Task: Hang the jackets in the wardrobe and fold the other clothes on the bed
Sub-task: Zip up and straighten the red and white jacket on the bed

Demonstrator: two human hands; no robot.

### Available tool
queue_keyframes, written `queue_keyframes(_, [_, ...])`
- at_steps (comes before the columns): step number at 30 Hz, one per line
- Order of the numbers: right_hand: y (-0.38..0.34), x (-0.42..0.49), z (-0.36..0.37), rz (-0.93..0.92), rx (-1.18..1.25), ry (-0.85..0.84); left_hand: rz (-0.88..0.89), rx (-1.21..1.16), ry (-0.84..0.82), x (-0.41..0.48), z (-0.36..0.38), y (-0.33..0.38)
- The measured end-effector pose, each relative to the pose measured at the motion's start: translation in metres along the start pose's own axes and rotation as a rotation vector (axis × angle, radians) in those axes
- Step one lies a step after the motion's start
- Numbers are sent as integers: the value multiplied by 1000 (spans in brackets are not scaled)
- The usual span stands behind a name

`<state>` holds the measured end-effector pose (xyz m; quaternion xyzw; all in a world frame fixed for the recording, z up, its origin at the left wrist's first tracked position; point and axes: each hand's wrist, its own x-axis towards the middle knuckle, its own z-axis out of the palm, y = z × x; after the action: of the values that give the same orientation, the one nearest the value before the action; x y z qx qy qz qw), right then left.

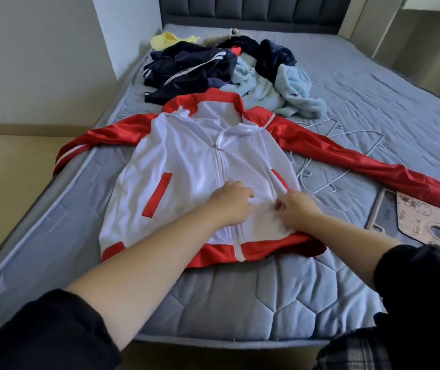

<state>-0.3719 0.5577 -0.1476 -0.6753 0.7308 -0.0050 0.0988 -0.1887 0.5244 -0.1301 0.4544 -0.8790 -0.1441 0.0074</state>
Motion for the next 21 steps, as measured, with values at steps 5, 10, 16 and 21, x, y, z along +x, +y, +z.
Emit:
queue_keyframes(5, [19,15,3,163,287,62,21,87,-32,25,53,-8])
queue_keyframes(10, [44,48,-10,420,383,184,52,144,74,40,62,-22])
queue_keyframes(16, [81,86,-3,963,770,591,43,183,182,46,75,-24])
queue_keyframes(21, [120,82,-9,1061,1461,685,52,217,243,44,76,-23])
